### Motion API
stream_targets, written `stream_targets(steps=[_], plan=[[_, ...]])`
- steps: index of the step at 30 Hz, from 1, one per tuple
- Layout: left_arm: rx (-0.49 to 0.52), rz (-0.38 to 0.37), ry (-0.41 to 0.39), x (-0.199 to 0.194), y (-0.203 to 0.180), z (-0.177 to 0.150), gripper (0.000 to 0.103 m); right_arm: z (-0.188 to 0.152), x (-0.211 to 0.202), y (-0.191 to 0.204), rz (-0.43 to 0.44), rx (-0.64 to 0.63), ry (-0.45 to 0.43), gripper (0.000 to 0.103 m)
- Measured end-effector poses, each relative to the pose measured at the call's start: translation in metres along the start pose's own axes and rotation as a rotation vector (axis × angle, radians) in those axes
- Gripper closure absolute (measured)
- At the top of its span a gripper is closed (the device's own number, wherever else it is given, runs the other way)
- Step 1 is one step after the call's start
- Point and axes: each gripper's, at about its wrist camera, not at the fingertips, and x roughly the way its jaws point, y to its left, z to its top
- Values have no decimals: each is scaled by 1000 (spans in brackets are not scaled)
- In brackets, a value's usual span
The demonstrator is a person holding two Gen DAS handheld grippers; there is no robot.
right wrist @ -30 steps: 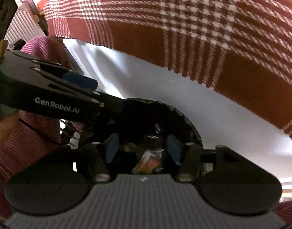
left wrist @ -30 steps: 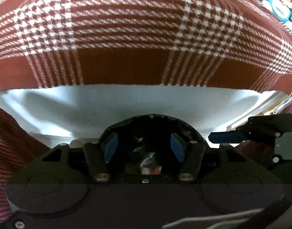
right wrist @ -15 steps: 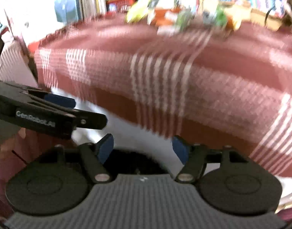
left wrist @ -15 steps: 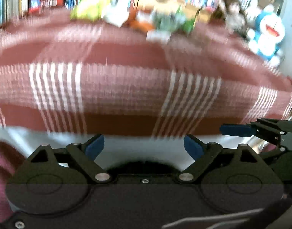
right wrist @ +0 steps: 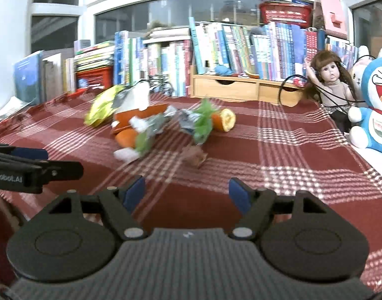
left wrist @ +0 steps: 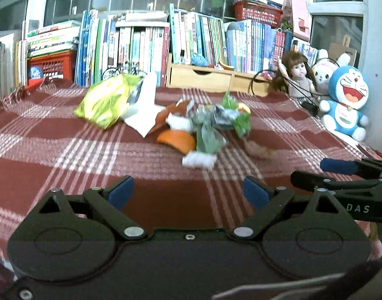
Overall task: Organize books
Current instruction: 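Grasp the white tissue packet with the left gripper while the right gripper grasps the brown paper scrap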
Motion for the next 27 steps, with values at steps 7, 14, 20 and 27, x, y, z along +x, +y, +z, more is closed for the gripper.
stream_targets(steps=[7, 14, 20, 27], plan=[[32, -14, -4, 46, -4, 12, 16, 11, 33, -5, -42, -8, 5, 20], [15, -42, 54, 83, -6, 11, 30, 16, 62, -9, -44, 1, 41, 26], [9, -49, 69, 99, -10, 12, 40, 18, 81, -13, -44, 13, 70, 31], [20, -29, 72, 105, -13, 12, 48, 18, 91, -8, -19, -4, 89, 32]])
